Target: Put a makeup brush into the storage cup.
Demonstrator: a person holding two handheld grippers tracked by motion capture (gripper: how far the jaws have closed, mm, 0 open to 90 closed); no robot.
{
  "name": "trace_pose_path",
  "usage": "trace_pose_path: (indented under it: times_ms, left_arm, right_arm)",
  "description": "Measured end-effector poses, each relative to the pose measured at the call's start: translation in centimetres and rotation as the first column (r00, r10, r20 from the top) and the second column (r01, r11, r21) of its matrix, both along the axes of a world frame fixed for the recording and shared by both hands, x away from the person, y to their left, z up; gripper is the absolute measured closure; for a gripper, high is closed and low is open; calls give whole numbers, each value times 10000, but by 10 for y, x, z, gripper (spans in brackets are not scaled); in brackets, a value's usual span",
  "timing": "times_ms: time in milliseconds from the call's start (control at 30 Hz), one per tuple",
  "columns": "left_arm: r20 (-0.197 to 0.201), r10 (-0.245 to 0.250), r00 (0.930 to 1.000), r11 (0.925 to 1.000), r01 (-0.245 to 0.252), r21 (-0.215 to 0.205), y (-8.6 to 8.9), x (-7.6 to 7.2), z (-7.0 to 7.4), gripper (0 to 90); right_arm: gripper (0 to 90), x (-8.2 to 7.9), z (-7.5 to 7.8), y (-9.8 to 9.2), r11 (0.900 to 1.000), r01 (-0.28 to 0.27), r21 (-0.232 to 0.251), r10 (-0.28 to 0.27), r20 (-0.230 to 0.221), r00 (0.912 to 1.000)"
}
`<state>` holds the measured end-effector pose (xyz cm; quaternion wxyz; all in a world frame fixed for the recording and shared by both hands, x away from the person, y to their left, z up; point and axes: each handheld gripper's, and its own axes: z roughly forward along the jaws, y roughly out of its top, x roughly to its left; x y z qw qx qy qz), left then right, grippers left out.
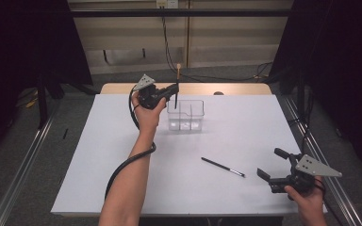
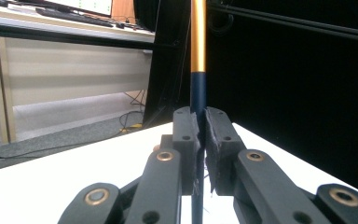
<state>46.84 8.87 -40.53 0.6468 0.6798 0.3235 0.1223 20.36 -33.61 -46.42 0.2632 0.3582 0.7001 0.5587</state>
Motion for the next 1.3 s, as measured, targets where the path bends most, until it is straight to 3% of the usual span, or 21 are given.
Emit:
trace_pose_path:
  times_ms: [533,1300]
  left_arm:
    - [24,239,9997,9997,-239,-35,0,-2,-7,834]
    - [81,204,9998,9998,-204,2,8,-8,-14,833]
  right_arm:
    - [0,0,0,1,10000,-41,-25,41,-4,10000]
    - [0,1,0,2,9999,-91,-48,91,-18,10000]
